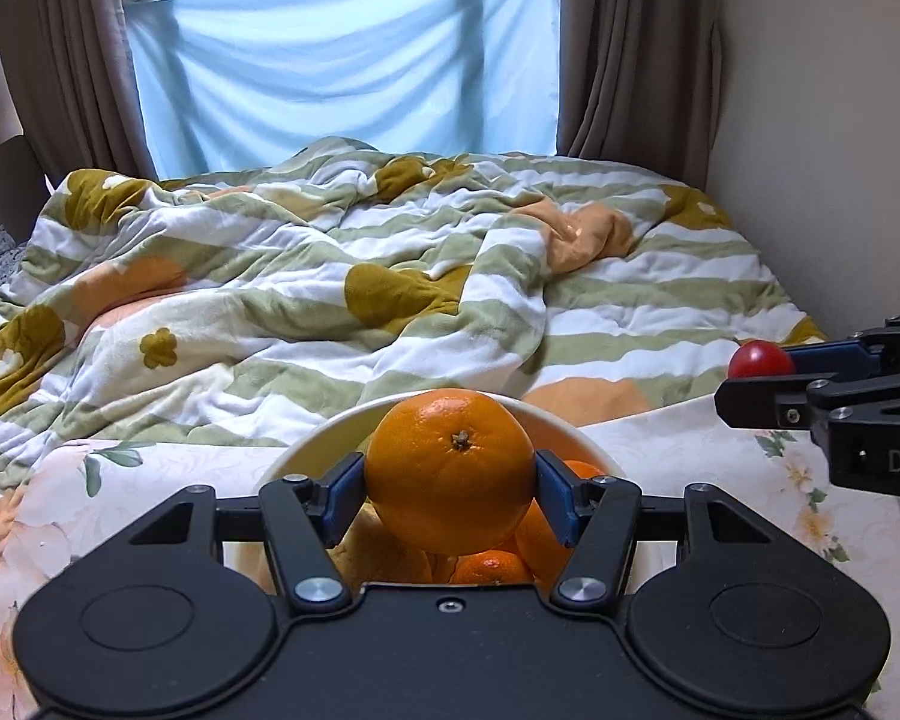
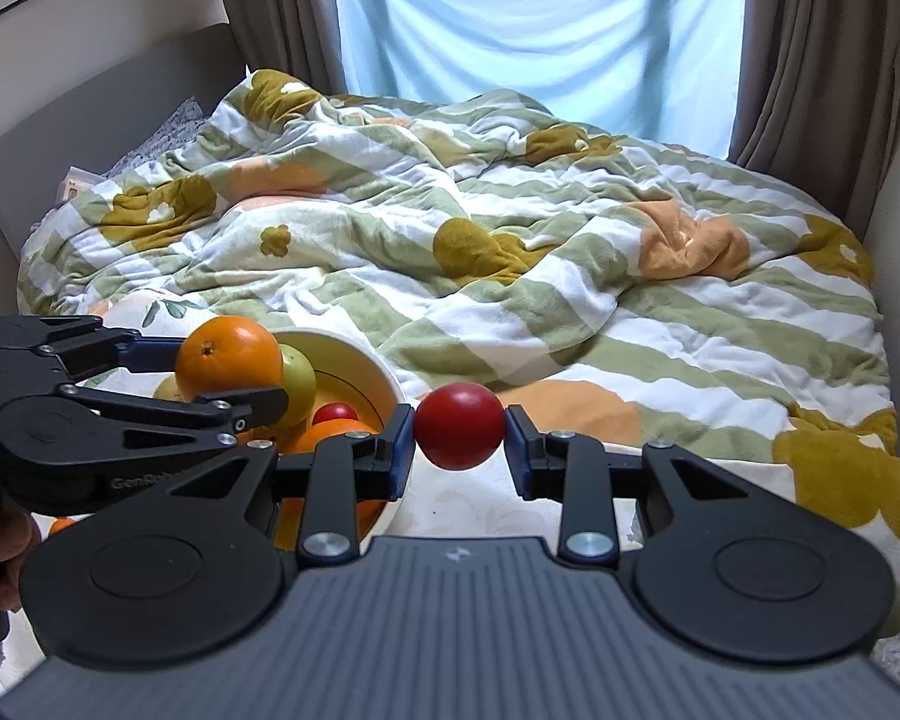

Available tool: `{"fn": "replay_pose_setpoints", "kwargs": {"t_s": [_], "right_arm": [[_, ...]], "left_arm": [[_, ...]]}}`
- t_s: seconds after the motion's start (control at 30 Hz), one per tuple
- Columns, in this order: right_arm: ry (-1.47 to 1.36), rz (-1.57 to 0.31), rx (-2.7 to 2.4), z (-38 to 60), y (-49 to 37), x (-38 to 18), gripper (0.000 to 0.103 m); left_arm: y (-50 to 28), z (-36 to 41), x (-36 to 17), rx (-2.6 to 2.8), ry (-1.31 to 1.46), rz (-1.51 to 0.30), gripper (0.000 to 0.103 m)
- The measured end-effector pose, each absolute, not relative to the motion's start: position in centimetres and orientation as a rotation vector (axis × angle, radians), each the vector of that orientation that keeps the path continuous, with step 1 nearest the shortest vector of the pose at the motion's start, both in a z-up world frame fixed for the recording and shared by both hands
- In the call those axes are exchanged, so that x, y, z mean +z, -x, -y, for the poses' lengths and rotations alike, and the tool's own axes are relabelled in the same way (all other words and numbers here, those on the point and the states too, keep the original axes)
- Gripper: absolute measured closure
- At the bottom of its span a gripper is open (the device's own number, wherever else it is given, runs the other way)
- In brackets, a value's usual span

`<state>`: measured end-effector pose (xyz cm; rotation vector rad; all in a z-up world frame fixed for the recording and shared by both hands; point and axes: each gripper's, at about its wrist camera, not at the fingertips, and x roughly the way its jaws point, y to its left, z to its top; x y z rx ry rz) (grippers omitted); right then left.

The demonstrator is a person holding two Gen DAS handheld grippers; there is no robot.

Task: Organize fruits
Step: 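Release the orange into the bowl with the left tool while the right tool carries the tomato, then lower the red tomato into the bowl and open the right tool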

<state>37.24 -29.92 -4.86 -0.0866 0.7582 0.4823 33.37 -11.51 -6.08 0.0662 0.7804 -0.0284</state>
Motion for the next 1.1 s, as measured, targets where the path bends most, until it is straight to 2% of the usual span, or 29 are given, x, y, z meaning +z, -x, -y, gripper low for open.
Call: {"fn": "replay_pose_setpoints", "kwargs": {"t_s": [0.3,0.33,0.4,0.43,1.1], "right_arm": [[0.078,-0.777,0.481,30.1,-37.8,-5.5,0.056],[0.078,-0.778,0.479,30.1,-37.8,-5.5,0.056],[0.078,-0.777,0.478,30.2,-37.8,-5.5,0.056],[0.079,-0.776,0.477,30.2,-37.8,-5.4,0.056],[0.059,-0.734,0.476,27.9,-34.5,-3.0,0.056]], "left_arm": [[-33.5,11.9,-7.0,-0.036,-0.091,-0.779,0.036],[-33.5,12.0,-6.9,-0.038,-0.091,-0.772,0.032],[-33.1,12.0,-6.6,-0.03,-0.099,-0.747,0.004],[-32.9,12.1,-6.3,-0.026,-0.103,-0.732,0.002],[-25.3,5.3,-0.9,0.047,0.0,-0.705,0.0]]}}
